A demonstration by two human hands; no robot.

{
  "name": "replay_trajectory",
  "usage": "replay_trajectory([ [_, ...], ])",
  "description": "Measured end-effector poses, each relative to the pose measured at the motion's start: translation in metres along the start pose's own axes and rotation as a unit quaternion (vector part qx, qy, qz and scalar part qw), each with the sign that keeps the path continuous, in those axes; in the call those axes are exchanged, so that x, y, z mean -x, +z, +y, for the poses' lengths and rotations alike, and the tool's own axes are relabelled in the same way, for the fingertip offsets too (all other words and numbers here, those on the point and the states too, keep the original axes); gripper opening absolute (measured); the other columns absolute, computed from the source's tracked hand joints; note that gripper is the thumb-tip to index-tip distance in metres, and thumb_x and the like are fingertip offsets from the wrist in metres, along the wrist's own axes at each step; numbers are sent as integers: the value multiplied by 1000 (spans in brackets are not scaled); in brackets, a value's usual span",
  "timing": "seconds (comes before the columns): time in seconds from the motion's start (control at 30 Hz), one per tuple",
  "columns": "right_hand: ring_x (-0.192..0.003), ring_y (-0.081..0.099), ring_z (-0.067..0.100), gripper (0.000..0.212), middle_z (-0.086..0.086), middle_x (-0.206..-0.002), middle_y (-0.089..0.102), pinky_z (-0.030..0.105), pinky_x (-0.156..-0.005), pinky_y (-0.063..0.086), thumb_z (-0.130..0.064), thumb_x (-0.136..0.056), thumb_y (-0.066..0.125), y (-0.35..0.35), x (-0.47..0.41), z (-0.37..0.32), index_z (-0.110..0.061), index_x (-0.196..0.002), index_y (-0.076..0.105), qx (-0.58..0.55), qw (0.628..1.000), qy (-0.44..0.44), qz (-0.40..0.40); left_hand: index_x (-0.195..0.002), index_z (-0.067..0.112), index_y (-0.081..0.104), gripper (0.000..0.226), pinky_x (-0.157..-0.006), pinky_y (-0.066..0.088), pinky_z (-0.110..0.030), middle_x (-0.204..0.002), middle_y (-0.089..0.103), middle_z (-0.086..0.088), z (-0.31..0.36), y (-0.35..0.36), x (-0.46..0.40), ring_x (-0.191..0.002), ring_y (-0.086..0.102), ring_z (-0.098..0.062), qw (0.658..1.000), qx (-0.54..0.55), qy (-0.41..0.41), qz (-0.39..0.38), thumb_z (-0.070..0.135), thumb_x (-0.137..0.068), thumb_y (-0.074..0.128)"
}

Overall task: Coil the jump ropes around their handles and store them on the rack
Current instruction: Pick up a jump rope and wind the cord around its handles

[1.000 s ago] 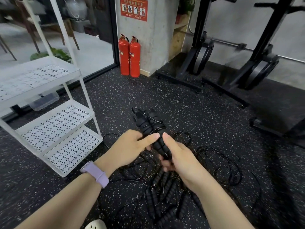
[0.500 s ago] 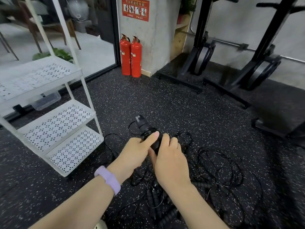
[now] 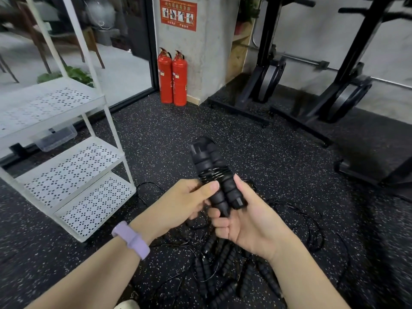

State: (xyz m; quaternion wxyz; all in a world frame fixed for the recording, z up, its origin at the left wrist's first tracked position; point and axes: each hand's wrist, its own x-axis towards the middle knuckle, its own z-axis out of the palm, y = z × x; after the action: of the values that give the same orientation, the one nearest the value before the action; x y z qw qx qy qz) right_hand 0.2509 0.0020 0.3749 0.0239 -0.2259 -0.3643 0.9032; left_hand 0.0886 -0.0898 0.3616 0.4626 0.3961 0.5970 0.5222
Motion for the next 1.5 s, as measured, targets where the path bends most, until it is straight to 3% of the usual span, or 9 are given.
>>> replay_trajectory([
  [0.23,-67,48,14,68,4,-81,55,30,-66,44,-61,-99,54,1,-4,2,-1,-131,63,101,981,-125,105,-108,35,73,21,-41,28,-16,-52,46,18,1,-11,-4,-42,36,-1,998,-61,0,30,49,-93,67],
  [0.4,-68,50,15,68,4,-78,56,32,-70,46,-64,-92,55,3,-7,6,-3,-113,74,142,958,-176,176,-112,29,72,15,-40,25,-20,-65,52,2,4,-19,-6,-43,29,-9,997,-78,-15,-19,31,-97,70],
  [0.6,-66,52,13,69,0,-72,58,31,-68,48,-66,-85,57,3,-15,8,-7,-119,71,105,947,-204,225,-91,27,75,22,-45,47,-27,-59,62,3,2,-24,-6,-47,59,-13,980,-201,-10,5,36,-102,59],
  [0.77,-63,54,11,63,-5,-69,61,34,-68,48,-75,-88,50,0,-23,9,-13,-92,65,219,889,-234,327,-69,22,62,53,-53,42,-27,-44,54,10,-2,-19,-5,-40,48,-4,910,-408,-6,79,58,-102,44],
  [0.87,-55,53,4,60,-9,-68,62,30,-63,47,-74,-93,47,-17,-19,-2,-17,-94,62,280,825,-241,428,-87,28,55,27,-56,46,-31,-61,63,8,-3,-27,-2,-50,53,-6,887,-457,-10,65,51,-101,54],
  [0.97,-62,56,9,57,-2,-81,65,30,-62,44,-72,-92,53,-32,-13,-11,-16,-101,60,287,801,-229,473,-87,32,54,18,-49,43,-21,-65,66,5,-1,-34,1,-43,47,-3,906,-422,15,43,43,-101,57],
  [1.2,-82,61,19,49,-2,-91,63,38,-66,47,-60,-83,75,-35,-21,-1,-22,-98,47,544,700,-146,440,-94,41,66,24,-66,50,-27,-76,68,17,1,-35,5,-66,61,-3,871,-479,85,69,60,-97,51],
  [1.33,-74,60,16,51,-4,-83,65,33,-59,41,-61,-79,78,-37,-22,-2,-20,-90,49,567,717,-118,389,-100,41,71,27,-78,55,-35,-91,70,21,0,-37,5,-83,64,0,872,-469,108,90,59,-96,51],
  [1.5,-66,57,6,47,-10,-76,63,31,-64,43,-66,-77,77,-45,-17,-6,-24,-87,58,574,769,-81,271,-97,47,72,12,-80,55,-25,-94,71,31,1,-40,4,-86,66,9,905,-390,128,112,54,-91,65],
])
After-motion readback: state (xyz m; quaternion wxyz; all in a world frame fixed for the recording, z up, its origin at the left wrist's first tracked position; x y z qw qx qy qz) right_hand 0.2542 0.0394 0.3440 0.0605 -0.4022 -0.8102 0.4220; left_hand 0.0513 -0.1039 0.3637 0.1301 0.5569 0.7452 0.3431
